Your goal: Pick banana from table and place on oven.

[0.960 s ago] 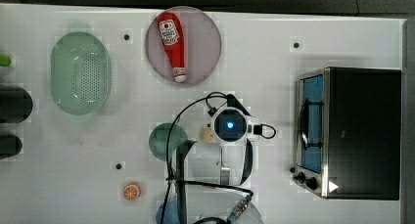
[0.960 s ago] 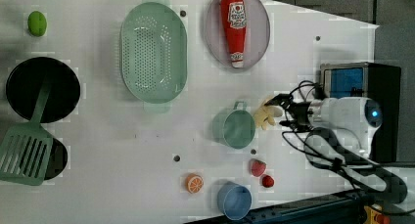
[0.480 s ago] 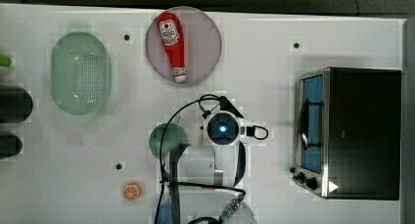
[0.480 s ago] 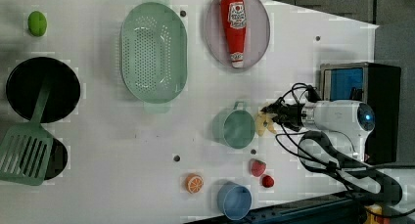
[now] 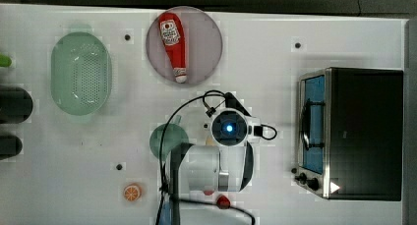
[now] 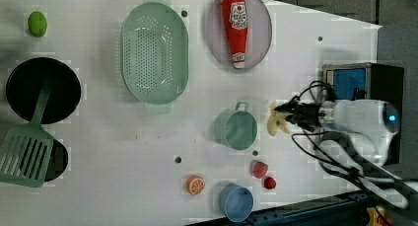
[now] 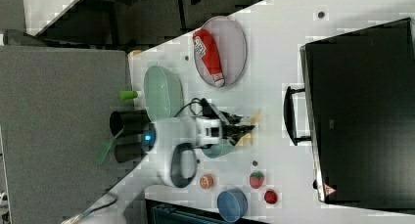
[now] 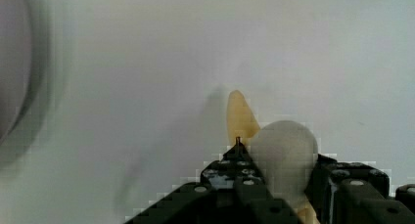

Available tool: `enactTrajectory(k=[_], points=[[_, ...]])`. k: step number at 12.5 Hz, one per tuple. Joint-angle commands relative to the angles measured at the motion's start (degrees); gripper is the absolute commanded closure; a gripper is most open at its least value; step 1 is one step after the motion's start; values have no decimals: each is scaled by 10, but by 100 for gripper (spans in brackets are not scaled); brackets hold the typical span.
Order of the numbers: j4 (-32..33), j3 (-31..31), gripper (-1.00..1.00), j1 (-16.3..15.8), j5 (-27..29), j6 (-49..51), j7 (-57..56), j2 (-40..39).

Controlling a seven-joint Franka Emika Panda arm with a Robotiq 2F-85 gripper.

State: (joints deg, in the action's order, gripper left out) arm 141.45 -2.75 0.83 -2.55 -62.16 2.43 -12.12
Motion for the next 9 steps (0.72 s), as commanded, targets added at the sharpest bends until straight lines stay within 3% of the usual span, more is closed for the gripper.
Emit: enactTrajectory(k=[1, 5, 9], points=[[-30, 9, 47, -2, 1, 115, 5, 134], [-148, 13, 47, -5, 2, 385, 5, 263], [-269, 10, 47, -1, 1, 527, 5, 274]])
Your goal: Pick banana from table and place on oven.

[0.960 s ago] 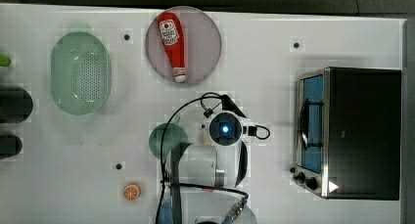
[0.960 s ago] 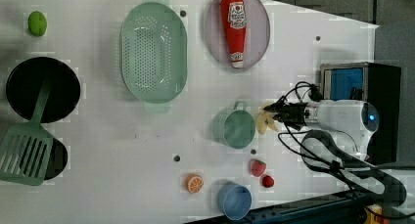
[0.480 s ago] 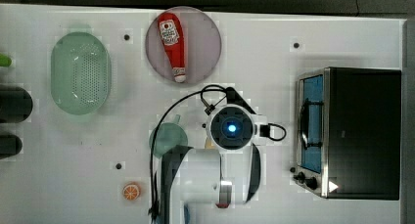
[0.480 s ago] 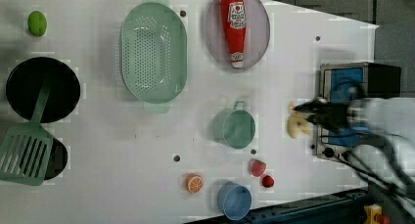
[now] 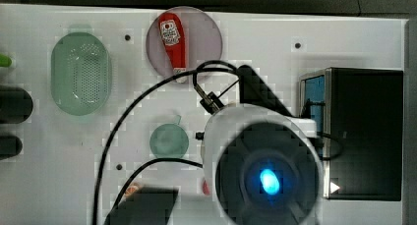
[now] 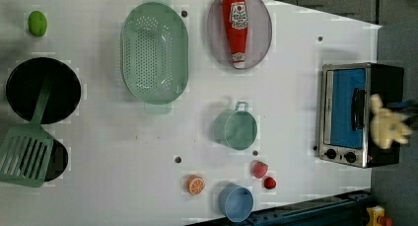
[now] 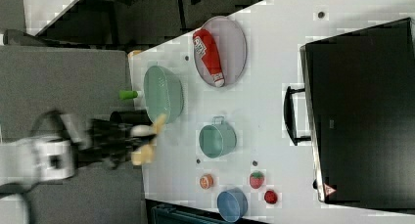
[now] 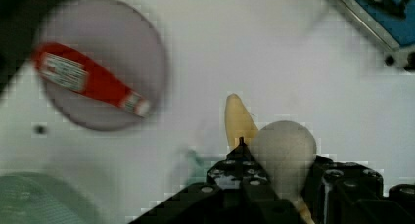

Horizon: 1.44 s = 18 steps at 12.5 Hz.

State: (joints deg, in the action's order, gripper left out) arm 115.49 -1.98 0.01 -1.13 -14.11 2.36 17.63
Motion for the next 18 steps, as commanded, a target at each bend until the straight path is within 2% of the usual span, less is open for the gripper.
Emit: enactTrajectory(k=[1, 3, 7, 11, 14, 15, 18], points=[[-26, -7, 47, 11, -14, 47, 4, -34], [-46, -40, 47, 18, -15, 43, -19, -63], [-69, -151, 47, 32, -15, 28, -190, -119], [-73, -267, 47, 38, -15, -65, -402, -184], [-74, -321, 47, 38, -14, -118, -497, -229], [-75, -330, 38, 39, -13, -121, -505, -239], [-76, -335, -27, 39, -12, -121, -505, -251]])
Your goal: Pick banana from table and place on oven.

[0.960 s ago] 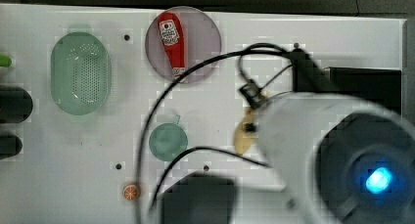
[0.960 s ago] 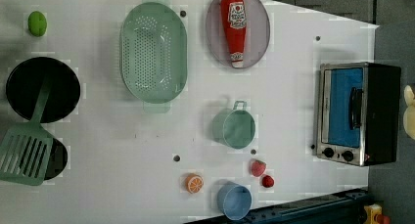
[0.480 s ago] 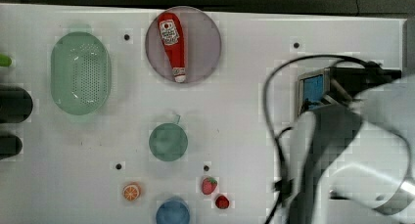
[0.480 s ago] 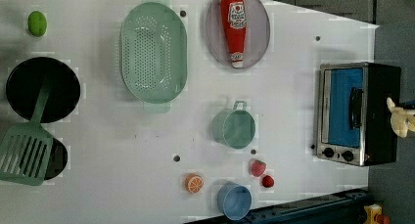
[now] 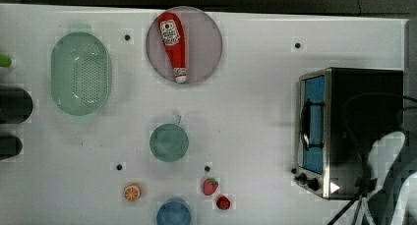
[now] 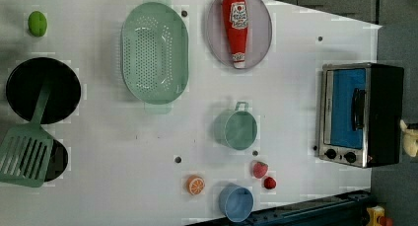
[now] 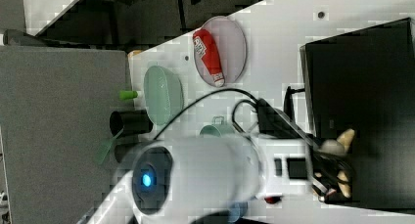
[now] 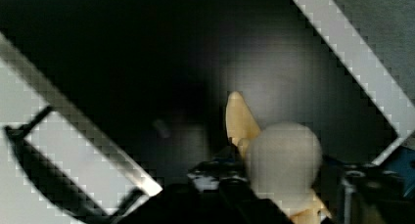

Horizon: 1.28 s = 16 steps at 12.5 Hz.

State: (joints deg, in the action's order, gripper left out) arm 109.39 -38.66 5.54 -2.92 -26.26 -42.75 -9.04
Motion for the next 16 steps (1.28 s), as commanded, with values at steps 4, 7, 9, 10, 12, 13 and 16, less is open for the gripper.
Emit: enactTrajectory(k=[4, 7, 9, 10, 12, 13, 16], points=[[-20, 37, -100, -19, 6, -8, -54, 17], [-39, 57, -100, -27, 6, 5, -52, 29], [-61, 82, -100, -39, 5, 36, -10, 55], [-65, 100, -100, -45, 5, 66, 25, 76], [-62, 146, -100, -56, 5, 142, 134, 123], [-61, 174, -100, -60, 5, 178, 204, 144], [-61, 264, -100, -64, 3, 248, 376, 196]])
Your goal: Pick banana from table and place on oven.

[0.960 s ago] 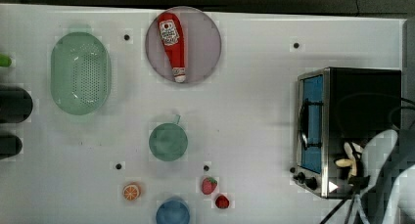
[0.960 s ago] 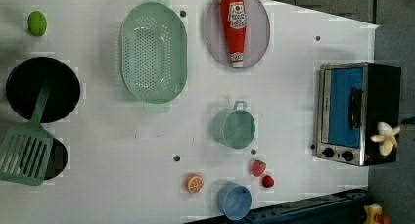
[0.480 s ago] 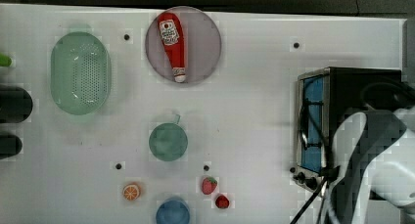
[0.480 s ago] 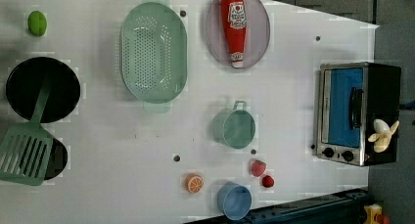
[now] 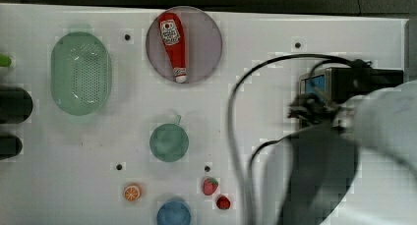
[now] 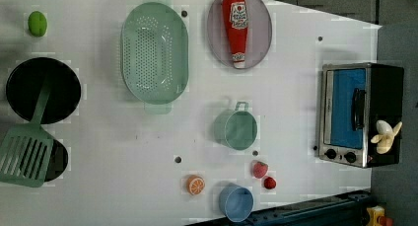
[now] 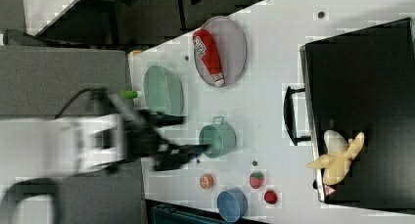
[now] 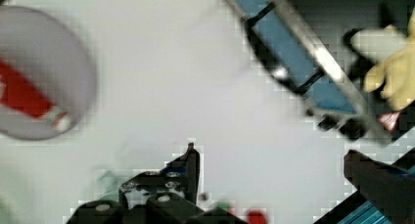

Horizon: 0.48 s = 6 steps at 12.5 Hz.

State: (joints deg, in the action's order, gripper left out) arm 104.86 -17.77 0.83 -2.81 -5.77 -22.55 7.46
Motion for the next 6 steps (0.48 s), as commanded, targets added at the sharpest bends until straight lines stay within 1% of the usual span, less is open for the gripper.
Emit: enactTrajectory(k=[1, 3, 6], points=[[-15, 82, -100, -17, 2, 55, 215, 44], [-14, 124, -100, -17, 2, 63, 275, 65], [-4, 154, -100, -17, 2, 75, 282, 86]])
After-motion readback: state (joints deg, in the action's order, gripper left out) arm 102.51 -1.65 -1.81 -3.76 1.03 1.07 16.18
